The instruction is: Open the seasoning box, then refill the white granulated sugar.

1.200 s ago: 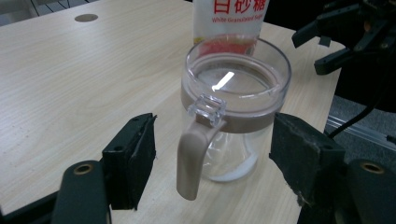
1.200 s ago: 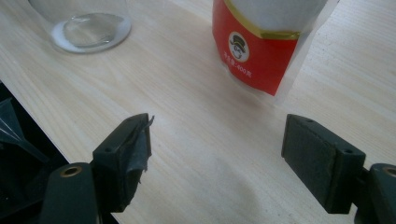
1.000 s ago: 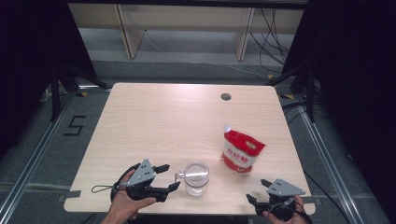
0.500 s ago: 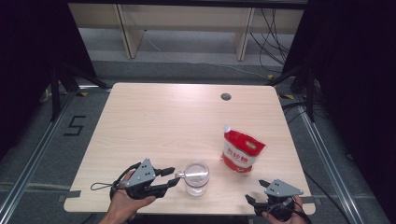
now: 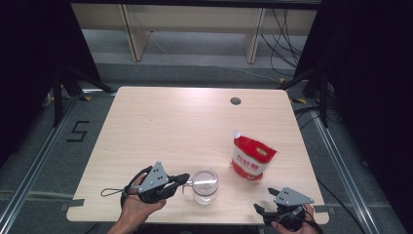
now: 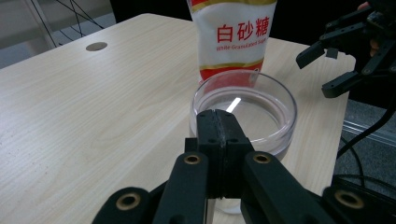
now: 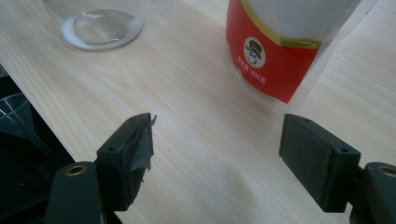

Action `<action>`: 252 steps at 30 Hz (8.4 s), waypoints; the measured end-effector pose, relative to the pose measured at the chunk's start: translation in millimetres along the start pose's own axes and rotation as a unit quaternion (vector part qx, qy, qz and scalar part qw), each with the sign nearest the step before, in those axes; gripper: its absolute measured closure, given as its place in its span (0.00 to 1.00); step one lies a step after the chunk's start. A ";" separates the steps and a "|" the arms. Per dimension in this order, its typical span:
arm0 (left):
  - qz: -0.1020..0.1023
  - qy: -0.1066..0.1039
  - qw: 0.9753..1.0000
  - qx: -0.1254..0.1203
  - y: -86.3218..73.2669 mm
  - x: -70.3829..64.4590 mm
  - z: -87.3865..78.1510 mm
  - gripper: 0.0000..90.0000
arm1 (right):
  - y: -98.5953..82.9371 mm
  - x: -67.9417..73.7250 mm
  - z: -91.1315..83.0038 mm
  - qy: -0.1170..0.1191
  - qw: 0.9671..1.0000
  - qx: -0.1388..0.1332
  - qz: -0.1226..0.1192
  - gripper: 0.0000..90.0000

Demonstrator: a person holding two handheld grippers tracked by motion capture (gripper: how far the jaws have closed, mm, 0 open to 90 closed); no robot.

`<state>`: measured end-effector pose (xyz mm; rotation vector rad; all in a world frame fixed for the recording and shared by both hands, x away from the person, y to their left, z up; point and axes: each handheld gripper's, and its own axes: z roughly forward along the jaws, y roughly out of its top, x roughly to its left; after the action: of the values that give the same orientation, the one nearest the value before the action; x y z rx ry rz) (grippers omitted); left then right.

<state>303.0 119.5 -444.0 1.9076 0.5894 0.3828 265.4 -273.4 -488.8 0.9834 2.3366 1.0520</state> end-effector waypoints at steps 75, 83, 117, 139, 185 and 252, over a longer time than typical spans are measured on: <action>-0.023 0.014 1.000 -0.013 -10.7 1.4 -1.5 0.94 | 86.8 53.6 42.5 0.108 0.982 -0.141 -0.062 0.98; -0.043 0.019 0.999 -0.022 -15.5 10.8 -23.4 0.72 | 94.0 54.9 44.2 0.114 0.980 -0.145 -0.073 0.96; -0.054 0.023 0.997 0.052 -65.4 0.8 -22.8 0.28 | 120.0 74.9 44.0 0.118 0.974 -0.160 -0.109 0.92; -0.064 0.033 0.997 0.035 -64.6 0.6 -23.5 0.19 | 136.6 100.3 57.6 0.145 0.967 -0.166 -0.126 0.91; -0.073 0.035 0.996 0.024 -59.9 1.3 -21.6 0.19 | 95.5 43.2 53.3 0.097 0.978 -0.182 -0.037 0.51; -0.086 0.058 0.994 0.024 -62.3 7.5 -26.4 0.18 | 16.8 -24.7 6.3 -0.025 0.983 -0.174 0.055 0.23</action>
<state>281.6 164.0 -490.9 1.8714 0.8400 0.3715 293.1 -280.6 -478.3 0.9936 1.9849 1.4037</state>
